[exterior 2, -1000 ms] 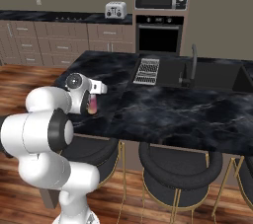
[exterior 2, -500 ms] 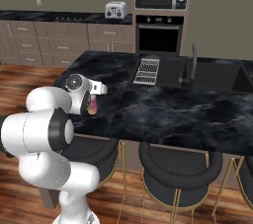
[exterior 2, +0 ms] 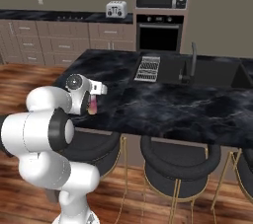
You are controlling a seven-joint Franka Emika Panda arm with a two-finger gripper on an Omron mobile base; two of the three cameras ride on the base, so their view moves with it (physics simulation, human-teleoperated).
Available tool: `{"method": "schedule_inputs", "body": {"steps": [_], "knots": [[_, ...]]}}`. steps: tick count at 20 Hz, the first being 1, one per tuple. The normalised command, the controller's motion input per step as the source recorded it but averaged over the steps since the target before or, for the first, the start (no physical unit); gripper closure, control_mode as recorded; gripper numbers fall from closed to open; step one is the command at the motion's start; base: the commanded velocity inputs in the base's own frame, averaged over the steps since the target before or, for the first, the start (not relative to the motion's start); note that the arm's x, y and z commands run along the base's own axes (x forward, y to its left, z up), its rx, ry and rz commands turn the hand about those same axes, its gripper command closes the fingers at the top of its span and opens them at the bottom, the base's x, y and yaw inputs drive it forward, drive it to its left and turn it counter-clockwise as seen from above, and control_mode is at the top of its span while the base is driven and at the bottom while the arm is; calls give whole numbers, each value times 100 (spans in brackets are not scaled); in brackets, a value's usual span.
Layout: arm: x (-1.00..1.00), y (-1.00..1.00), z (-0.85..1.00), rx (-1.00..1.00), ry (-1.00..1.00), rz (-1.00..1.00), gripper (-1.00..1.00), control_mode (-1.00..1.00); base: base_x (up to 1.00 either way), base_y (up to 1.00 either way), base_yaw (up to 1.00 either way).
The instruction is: Place the large bottle from the dining counter next to the other large bottle outside the sink, and place the small bottle from the dining counter next to the other small bottle inside the sink.
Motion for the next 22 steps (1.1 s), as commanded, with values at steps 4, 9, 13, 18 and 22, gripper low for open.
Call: {"method": "schedule_inputs", "body": {"steps": [4, 9, 13, 18, 22], "knots": [[0, 0, 0, 0, 0, 0, 100, 100, -46, 0, 0], [0, 0, 0, 0, 0, 0, 100, 100, -13, -15, 0], [0, 0, 0, 0, 0, 0, 100, 100, 0, -47, 0], [0, 0, 0, 0, 0, 0, 100, 100, 0, -70, 0], [0, 0, 0, 0, 0, 0, 100, 100, -12, -63, 0]]}}
